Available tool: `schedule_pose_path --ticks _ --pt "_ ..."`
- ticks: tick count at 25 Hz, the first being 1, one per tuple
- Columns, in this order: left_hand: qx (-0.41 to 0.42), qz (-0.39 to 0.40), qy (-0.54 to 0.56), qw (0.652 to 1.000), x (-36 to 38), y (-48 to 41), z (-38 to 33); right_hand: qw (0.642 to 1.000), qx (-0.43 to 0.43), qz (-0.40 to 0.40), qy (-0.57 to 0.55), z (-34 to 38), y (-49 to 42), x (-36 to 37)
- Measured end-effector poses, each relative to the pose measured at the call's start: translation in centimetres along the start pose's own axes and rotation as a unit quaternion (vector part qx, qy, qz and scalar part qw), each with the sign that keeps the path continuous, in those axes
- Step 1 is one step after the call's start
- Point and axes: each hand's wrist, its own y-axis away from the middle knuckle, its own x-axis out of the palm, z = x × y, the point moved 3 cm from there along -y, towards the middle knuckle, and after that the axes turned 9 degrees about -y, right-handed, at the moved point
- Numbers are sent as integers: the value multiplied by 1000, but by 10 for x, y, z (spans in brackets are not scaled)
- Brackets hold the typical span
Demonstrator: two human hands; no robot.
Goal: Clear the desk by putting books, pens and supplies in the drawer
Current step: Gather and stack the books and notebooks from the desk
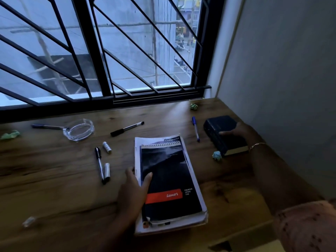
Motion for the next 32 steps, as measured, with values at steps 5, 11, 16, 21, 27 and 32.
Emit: schedule_pose_path --ticks 5,11,16,21,27,32 --pt "3 -15 -151 988 1 -2 -7 983 79 75 -147 -2 -7 0" --pt "2 -32 -140 990 1 1 -6 969 136 104 -180 -11 -19 -6" --pt "0 -33 -131 991 4 0 -4 965 126 104 -206 -8 -16 -9" --pt "-19 -34 -149 988 4 0 -3 953 50 85 -286 6 -27 -29" --pt "-12 -47 -117 992 4 3 -4 889 -58 124 -436 25 23 -16" --pt "-17 -56 -96 994 2 7 -3 874 -8 228 -429 36 107 88"
